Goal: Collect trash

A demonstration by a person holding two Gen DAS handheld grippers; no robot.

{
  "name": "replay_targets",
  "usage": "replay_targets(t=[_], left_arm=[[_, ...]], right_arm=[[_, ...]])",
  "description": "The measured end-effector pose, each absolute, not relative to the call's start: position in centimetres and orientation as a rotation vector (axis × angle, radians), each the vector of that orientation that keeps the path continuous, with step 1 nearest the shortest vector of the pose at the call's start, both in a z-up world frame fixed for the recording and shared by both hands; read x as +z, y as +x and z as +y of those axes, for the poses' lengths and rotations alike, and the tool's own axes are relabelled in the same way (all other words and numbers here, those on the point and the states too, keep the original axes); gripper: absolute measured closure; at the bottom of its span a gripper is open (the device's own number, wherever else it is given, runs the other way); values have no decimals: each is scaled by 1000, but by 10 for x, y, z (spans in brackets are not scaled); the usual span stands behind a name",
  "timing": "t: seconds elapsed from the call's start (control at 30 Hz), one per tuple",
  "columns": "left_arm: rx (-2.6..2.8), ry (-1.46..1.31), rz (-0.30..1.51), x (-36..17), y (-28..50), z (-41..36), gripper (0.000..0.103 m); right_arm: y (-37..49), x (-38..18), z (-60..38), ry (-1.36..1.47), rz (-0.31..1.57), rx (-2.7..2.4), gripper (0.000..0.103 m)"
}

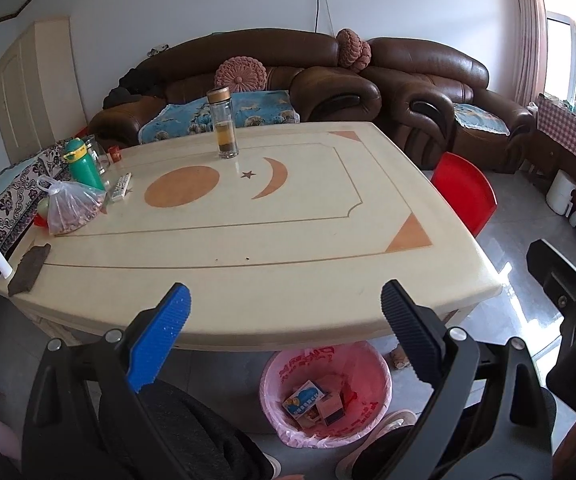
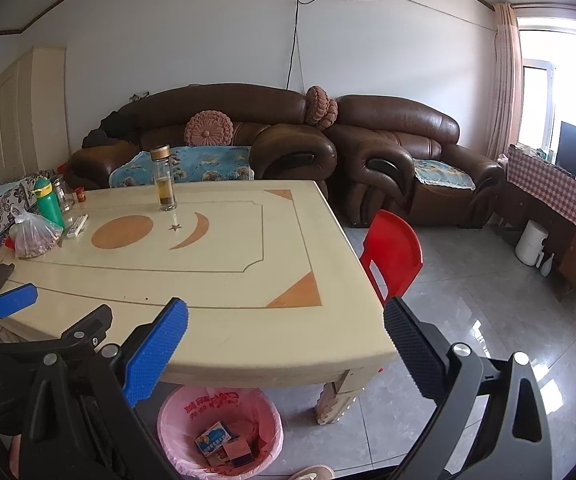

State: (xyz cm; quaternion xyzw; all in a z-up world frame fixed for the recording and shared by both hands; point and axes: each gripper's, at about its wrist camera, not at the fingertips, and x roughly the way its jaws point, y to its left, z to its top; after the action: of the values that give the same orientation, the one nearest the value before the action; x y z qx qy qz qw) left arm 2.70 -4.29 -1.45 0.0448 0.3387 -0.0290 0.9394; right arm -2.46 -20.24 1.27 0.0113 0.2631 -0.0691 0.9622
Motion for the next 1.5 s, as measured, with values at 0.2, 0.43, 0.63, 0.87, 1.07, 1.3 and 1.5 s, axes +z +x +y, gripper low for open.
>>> replay_targets(t=[0.2,0.43,0.63,0.87,1.07,1.3,1.5], left_arm=[[-50,90,696,-16,28,-39,9],[-45,90,694,-17,29,-37,9],[-45,89,696,-18,29,-34,9],[-41,93,696,-18,30,-34,9],[-40,92,705,-20,31,-35,9],[-30,77,714,-21,34,-32,7],[-40,53,733,-23,38,-26,6]], right_arm=[[-23,12,-202,19,538,-141,7],[-23,10,-202,22,541,-139,7],[-22,9,-202,21,542,-139,7],[-22,7,-203,21,543,-139,7],[-22,3,-204,21,546,-144,7],[-21,-2,-205,19,552,-147,7],[-21,-3,-206,28,556,-151,7]])
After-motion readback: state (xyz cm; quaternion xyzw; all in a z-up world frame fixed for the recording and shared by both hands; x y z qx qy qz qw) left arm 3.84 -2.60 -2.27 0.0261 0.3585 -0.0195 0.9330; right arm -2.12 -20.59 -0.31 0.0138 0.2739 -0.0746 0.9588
